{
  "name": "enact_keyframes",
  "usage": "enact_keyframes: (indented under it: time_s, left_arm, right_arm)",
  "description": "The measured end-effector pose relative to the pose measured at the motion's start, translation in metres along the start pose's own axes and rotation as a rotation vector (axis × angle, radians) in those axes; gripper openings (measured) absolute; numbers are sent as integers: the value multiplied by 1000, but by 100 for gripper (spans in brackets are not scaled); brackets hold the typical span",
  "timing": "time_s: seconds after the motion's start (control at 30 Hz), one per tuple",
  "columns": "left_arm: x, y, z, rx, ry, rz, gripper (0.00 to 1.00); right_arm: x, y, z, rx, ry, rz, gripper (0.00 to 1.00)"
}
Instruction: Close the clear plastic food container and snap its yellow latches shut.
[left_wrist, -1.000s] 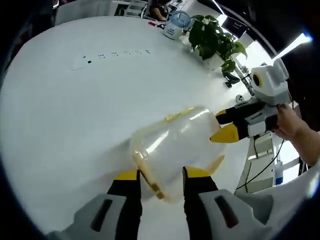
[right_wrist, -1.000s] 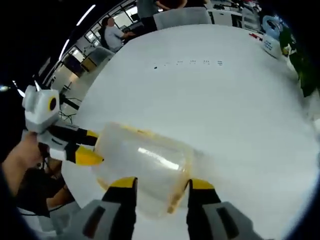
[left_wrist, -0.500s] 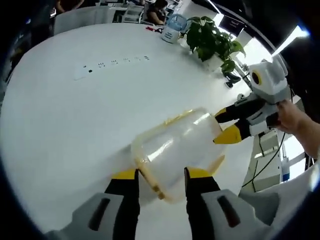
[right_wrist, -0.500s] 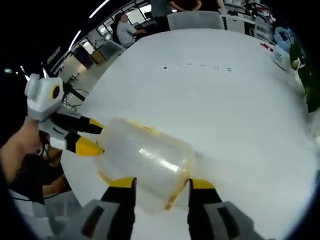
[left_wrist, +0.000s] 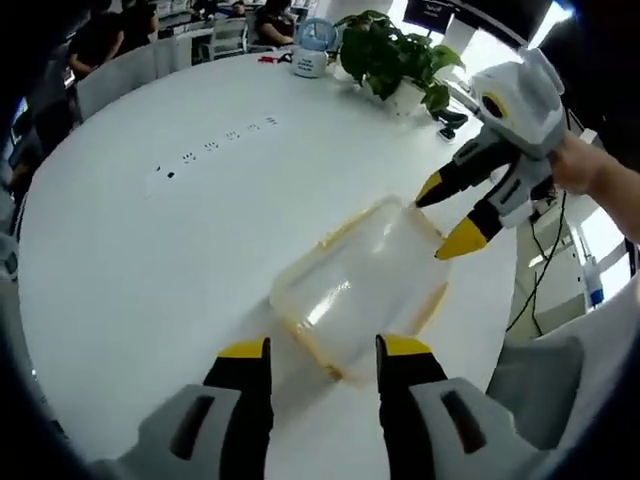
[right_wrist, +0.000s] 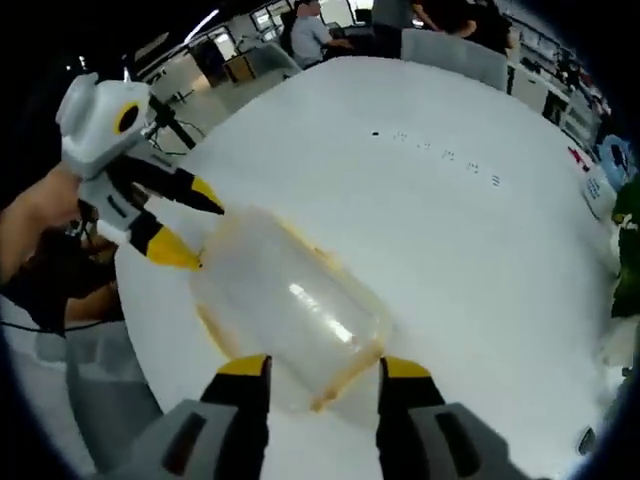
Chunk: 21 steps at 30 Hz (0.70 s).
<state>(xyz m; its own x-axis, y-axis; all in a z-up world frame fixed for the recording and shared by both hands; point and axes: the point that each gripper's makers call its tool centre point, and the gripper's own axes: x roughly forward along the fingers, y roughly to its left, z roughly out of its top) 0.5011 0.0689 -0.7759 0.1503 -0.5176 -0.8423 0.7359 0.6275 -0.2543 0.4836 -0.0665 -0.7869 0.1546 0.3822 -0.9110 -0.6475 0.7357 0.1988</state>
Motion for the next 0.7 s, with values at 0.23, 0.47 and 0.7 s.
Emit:
enact_keyframes:
  time_s: [0.23,0.47,0.7]
  left_arm:
    - [-1,1,-2,133,54,32,38]
    - [0,0,-5,224,97,26,37]
    - [-3,-1,-4,303,118,-3,37]
  right_arm:
    - [-3,1,9,-100,19,5,40]
    - [-2,6,11,-177,43,31,38]
    - [-1,7,13,-264,65,46,36]
